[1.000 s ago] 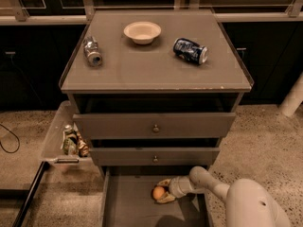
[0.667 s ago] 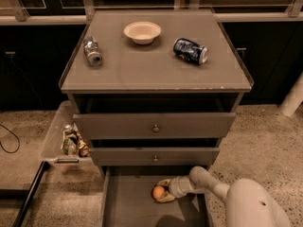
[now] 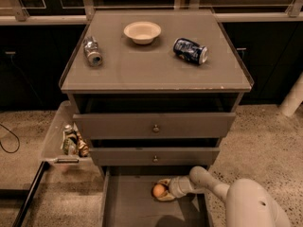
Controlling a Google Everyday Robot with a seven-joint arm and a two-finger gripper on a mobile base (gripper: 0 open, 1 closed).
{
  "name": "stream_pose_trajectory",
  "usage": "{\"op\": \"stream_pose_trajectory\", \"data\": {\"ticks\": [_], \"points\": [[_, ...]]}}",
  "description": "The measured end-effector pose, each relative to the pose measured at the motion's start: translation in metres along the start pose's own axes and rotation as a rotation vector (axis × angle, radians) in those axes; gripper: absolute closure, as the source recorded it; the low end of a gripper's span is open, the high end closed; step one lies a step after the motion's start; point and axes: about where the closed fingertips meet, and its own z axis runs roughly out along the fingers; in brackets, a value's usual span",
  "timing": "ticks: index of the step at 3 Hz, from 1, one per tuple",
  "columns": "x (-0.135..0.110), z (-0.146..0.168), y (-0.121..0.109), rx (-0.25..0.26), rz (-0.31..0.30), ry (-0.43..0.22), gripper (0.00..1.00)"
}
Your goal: Pick orange from bottom drawer and place on counter
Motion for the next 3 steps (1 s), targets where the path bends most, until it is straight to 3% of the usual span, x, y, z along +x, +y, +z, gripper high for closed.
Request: {"op": "stream_pose_trajectory", "data": {"ticks": [1, 2, 3], "points": [[0.004, 0.002, 0.004, -0.011, 0.007, 0.001, 1.0], [-0.005, -0.02, 0.009, -0.001, -0.01, 0.002, 1.0], [-0.035, -0.064, 0.011, 0.016, -0.078, 0.007, 1.0]]}}
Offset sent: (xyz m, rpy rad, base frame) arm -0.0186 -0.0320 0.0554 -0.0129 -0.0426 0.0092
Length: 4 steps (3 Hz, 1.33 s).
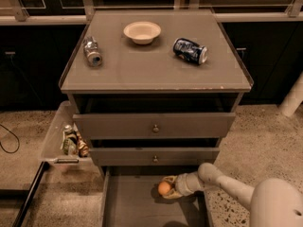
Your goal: Pick orange from bottom drawer and place on counter
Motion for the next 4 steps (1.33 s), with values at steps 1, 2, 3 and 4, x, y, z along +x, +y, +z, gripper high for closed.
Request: {"op": "stream_pose_trajectory", "data": {"ticks": [1, 2, 3, 4], "points": [[-0.036, -0.042, -0.006, 0.019, -0.083, 0.052, 1.0], [-0.075, -0.088, -0.02, 0.035, -0.155, 0.079, 1.0], [-0.111, -0.132, -0.037, 0.052, -0.197, 0.1, 1.0], [-0.113, -0.13, -0.027, 0.049, -0.205, 0.104, 1.0]]}}
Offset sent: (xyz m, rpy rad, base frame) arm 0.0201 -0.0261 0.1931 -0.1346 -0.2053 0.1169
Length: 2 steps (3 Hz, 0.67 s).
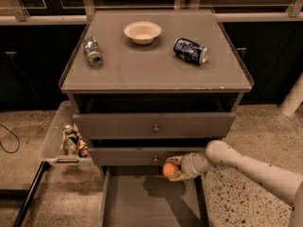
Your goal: Pick orange from bottom drawer and place on counter
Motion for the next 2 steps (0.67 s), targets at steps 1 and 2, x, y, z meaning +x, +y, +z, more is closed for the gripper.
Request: {"op": "stream_pose_trajectory", "data": {"ticks": [1, 2], "points": [[-0.029, -0.018, 0.005, 0.033, -0.075, 0.002, 1.0], [-0.075, -0.047, 0.013, 0.04, -0.165, -0.029, 1.0]]}}
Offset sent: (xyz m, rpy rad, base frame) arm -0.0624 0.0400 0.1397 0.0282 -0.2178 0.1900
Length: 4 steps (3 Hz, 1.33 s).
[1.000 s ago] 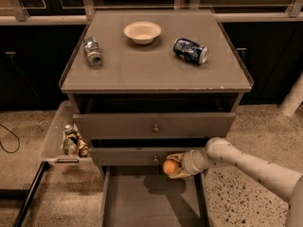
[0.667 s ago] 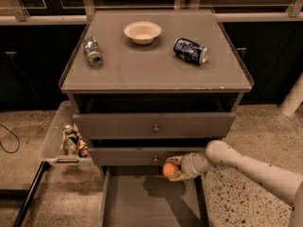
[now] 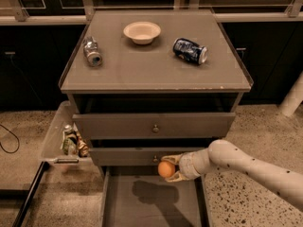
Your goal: Pick orange from bottom drawer and place on counter
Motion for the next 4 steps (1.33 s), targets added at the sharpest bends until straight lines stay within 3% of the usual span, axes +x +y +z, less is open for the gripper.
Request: {"op": "stream_pose_trajectory", "data": {"ticks": [1, 3, 4], "points": [[-0.059, -0.03, -0.016, -0.017, -0.103, -0.018, 1.0], [-0.165, -0.099, -0.099, 0.001, -0.2, 0.024, 1.0], [-0.198, -0.121, -0.14, 0.022, -0.234, 0.012, 1.0]]}}
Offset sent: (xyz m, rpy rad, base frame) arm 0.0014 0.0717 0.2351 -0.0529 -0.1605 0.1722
